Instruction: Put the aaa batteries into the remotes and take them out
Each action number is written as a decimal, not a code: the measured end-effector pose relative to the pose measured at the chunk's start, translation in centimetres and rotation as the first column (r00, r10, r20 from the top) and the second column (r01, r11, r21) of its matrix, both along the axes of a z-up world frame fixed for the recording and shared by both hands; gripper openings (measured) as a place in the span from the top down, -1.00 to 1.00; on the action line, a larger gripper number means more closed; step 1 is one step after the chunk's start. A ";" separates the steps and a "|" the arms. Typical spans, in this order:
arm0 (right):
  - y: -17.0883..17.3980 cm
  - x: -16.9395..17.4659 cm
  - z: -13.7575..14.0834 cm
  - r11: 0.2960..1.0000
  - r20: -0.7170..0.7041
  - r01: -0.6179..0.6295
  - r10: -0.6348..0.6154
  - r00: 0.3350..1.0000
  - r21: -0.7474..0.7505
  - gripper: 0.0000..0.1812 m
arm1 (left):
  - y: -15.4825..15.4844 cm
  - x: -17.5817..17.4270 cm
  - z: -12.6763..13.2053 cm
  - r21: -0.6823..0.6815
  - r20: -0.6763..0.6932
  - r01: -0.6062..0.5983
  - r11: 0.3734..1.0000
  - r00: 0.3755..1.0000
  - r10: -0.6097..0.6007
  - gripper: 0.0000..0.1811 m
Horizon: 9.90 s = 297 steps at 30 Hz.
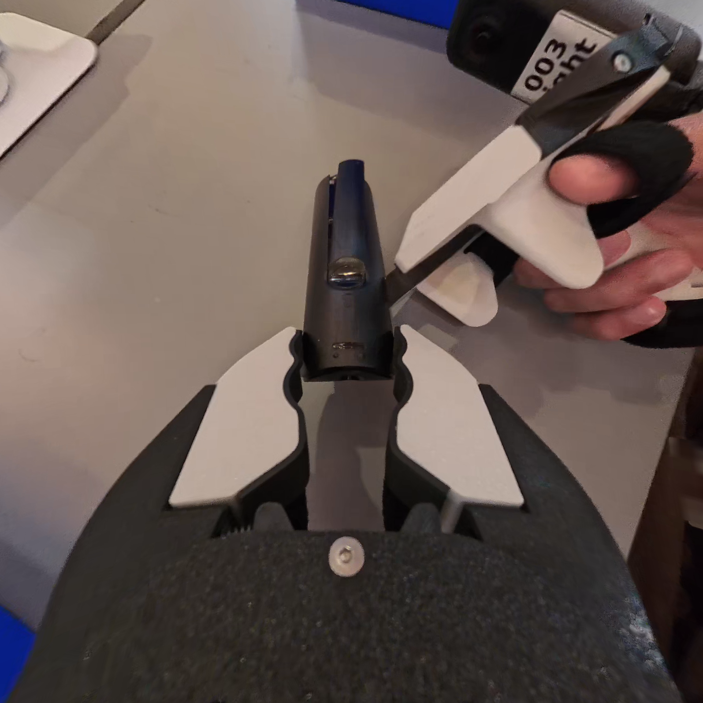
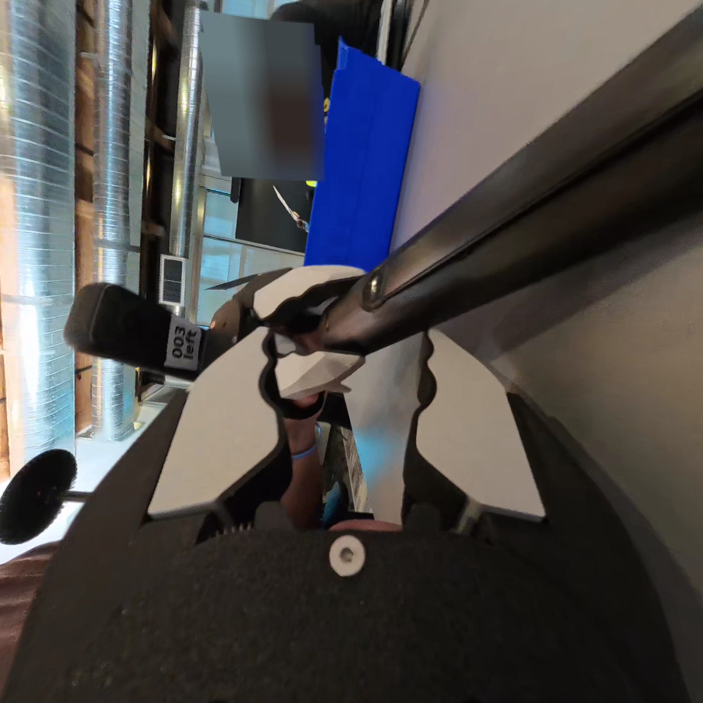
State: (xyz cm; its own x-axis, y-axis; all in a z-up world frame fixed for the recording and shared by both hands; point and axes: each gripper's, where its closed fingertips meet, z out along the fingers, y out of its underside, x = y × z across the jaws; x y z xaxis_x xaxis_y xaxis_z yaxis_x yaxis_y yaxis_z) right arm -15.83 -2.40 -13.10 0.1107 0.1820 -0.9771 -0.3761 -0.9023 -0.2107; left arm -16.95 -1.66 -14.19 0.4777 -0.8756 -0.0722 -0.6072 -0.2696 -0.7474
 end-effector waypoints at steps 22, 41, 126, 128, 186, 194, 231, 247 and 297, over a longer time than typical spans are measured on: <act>0.7 -0.8 -0.2 0.982 -0.244 -0.021 -0.026 0.969 -0.189 0.73 | -2.5 -1.1 1.4 0.089 0.153 -0.128 0.988 0.982 0.113 0.55; 0.3 -0.8 1.5 0.993 -0.063 0.113 -0.110 0.992 0.044 0.76 | -1.0 0.8 -0.9 0.042 0.005 -0.022 0.999 1.000 0.022 0.34; 6.1 7.9 3.2 0.833 0.617 -0.250 -0.133 0.776 0.494 0.99 | 0.6 -0.5 -2.9 -0.047 -0.012 0.052 0.998 0.999 -0.052 0.42; 6.0 7.6 4.1 0.830 0.561 -0.235 -0.109 0.821 0.506 0.99 | 0.4 -0.3 -3.0 -0.055 0.002 0.058 0.997 0.998 -0.058 0.42; 7.2 7.7 1.8 0.882 0.572 -0.130 -0.176 0.801 0.454 0.87 | 0.5 -0.3 -2.6 -0.050 -0.001 0.040 0.998 0.999 -0.040 0.42; 7.3 7.9 1.2 0.871 0.623 -0.160 -0.193 0.758 0.464 0.80 | 0.4 -0.1 -2.5 -0.048 0.005 0.046 0.998 0.999 -0.046 0.42; 5.7 5.5 2.0 0.709 0.522 -0.221 -0.239 0.819 0.670 0.27 | 0.9 -0.5 -2.8 -0.066 0.013 0.015 0.998 1.000 -0.014 0.42; 4.6 6.1 2.3 0.674 0.588 -0.326 -0.200 0.784 0.663 0.29 | 0.6 -0.4 -2.3 -0.062 0.031 0.047 0.997 0.999 -0.045 0.42; 9.4 40.5 -4.5 0.980 0.971 0.142 0.111 0.210 -0.143 0.41 | -4.4 -2.3 1.2 -0.140 0.339 -0.177 0.974 0.916 0.215 0.24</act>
State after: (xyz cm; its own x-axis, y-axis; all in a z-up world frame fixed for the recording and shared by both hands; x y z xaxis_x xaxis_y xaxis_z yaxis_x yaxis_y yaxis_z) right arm 24.68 7.01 -17.64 0.9942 0.0266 -0.1040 -0.0032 -0.9610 -0.2767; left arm -19.28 -6.10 -13.02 0.6184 -0.7553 0.2172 -0.2395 -0.4443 -0.8632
